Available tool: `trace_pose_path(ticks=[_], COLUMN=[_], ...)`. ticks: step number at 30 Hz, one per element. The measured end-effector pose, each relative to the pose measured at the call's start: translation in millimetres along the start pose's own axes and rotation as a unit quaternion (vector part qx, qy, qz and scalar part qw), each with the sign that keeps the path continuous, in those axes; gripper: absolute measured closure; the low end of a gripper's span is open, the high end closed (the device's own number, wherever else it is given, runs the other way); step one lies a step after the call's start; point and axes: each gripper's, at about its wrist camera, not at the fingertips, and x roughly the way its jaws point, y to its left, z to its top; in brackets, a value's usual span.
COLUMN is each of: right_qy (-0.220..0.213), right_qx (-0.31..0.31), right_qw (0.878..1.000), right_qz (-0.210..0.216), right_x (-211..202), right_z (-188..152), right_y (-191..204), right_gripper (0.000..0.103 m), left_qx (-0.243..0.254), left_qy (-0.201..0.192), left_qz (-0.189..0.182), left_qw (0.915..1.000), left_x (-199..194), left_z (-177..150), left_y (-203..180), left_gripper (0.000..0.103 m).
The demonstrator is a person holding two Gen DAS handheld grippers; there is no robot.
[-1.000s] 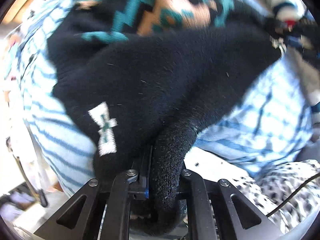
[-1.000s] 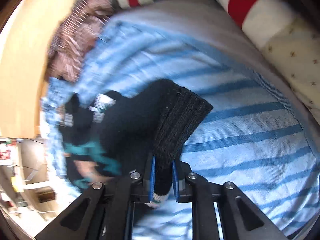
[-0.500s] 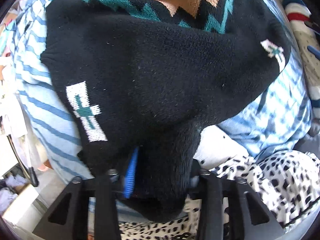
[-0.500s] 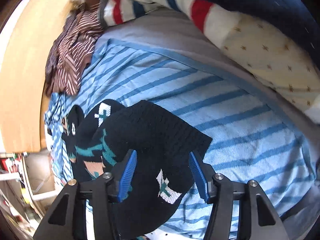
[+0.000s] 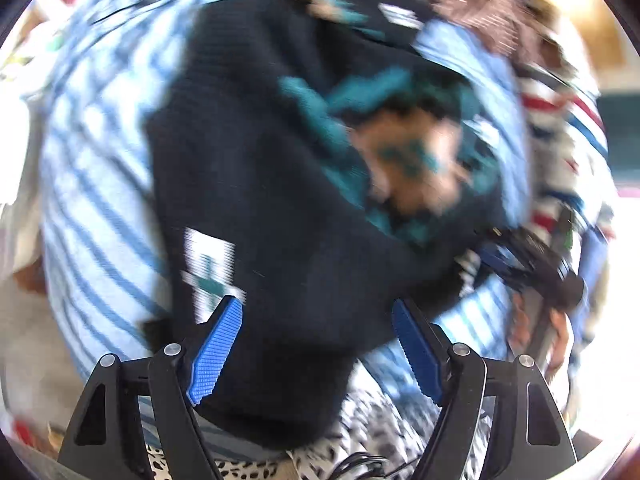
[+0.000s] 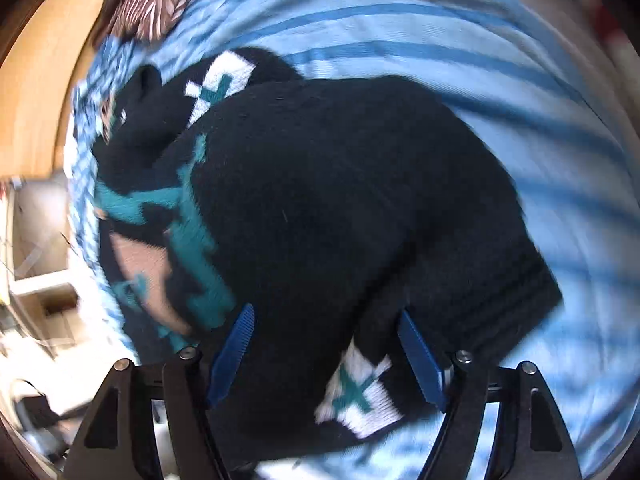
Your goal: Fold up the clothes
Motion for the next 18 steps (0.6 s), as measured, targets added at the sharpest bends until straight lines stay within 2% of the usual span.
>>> trace_pose_path(ticks=[1,3,6,8,10,13,15,18], right_qy=[0.003,0.002,0.007,0.004,-0.032,-0.099,-0.087,-0.018], right_qx=[-0.007,-0.012,-0.015,-0.033,-0.065,-0.073,-0.056,-0.027], right_qw=[1.000,1.000,0.999,0.999,0.997,0.992,0.995,0.999], right_qz=[-0.003,0.015,0.036,0.039,0.022,0.007,-0.006,-0.030], right_x=[6,3,-5,-23,-52,-88,-83,-48], right_z=[6,20,35,34,27,20,23,22], right_y=[3,5,6,4,2,-15,-33,-55], right_gripper=[0.020,0.018,0.023,0.028,0.028,0.014,0.014,0.018], left_qx=[-0.018,-0.048,-0.085,-0.102,-0.114,-0.130,-0.139,-0.123], left_qy=[-0.002,-0.010,-0.032,-0.053,-0.064,-0.058,-0.052,-0.055], left_qz=[0.004,0.002,0.012,0.028,0.028,0.022,0.024,0.071], left_qw=[0.9998,0.9988,0.9958,0.9929,0.9910,0.9895,0.9887,0.9883], left_x=[9,23,34,38,43,57,68,73], left_z=[2,9,20,24,26,27,27,23], left_y=[9,23,49,66,81,96,103,99], left_gripper=[0.025,0.025,0.025,0.025,0.025,0.025,0.025,0.024])
